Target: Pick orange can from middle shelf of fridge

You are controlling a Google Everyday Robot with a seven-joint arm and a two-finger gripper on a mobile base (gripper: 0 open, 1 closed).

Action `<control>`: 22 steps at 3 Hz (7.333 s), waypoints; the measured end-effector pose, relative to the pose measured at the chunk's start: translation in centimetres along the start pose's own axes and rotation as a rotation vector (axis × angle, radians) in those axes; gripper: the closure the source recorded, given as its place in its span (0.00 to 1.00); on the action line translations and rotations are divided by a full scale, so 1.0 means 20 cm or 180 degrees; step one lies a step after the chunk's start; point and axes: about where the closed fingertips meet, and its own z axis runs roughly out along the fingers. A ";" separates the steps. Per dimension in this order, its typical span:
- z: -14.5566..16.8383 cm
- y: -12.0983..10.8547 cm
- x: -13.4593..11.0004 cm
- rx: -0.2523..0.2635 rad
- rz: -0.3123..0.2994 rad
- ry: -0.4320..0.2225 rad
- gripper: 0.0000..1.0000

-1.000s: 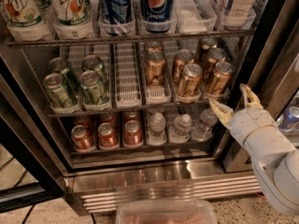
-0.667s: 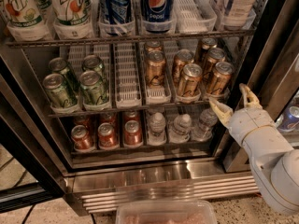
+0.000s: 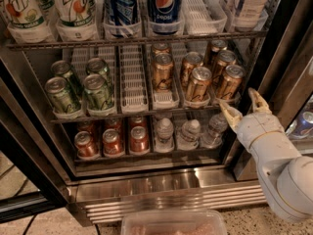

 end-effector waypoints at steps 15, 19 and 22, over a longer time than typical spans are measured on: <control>-0.09 -0.03 -0.02 0.0112 0.0314 0.0333 0.47; -0.07 0.05 -0.04 0.0256 0.0730 0.0344 0.39; 0.01 0.08 -0.05 0.0504 0.0904 0.0250 0.44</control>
Offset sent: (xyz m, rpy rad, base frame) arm 0.0176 -0.0033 -0.0049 0.0066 -0.0138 -0.0375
